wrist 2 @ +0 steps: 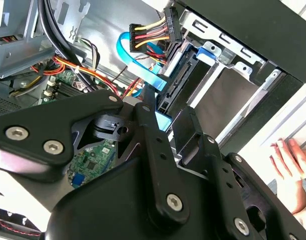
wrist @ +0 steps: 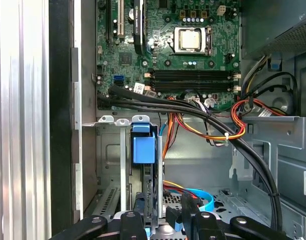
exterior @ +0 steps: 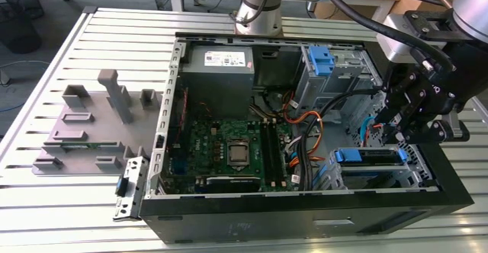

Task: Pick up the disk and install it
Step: 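Insert the first disk wire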

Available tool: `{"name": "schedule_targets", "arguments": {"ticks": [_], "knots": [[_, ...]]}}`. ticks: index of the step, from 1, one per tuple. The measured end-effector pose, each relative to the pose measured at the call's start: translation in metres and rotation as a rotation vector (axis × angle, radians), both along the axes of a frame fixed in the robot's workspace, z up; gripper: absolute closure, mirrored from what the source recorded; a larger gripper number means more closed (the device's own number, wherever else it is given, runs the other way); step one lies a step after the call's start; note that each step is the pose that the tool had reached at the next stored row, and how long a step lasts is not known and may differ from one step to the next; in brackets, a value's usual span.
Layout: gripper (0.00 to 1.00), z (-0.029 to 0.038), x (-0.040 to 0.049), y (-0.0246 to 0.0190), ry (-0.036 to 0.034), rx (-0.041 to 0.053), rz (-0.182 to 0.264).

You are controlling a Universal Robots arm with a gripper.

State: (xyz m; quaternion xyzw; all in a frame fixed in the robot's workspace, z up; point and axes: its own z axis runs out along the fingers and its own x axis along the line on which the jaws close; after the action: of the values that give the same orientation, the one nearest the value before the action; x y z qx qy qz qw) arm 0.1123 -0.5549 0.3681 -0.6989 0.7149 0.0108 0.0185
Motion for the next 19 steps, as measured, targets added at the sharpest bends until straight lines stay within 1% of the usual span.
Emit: {"name": "schedule_targets", "arguments": {"ticks": [7, 11, 16, 19], "knots": [[0.58, 0.0057, 0.0, 0.0, 0.0, 0.0011, 0.0], [0.58, 0.0059, 0.001, 0.0007, 0.0001, 0.0011, 0.0], [0.58, 0.0054, 0.0055, 0.002, 0.0, 0.0007, 0.0], [0.58, 0.004, 0.0082, 0.0024, 0.0, 0.0012, 0.0]]}}
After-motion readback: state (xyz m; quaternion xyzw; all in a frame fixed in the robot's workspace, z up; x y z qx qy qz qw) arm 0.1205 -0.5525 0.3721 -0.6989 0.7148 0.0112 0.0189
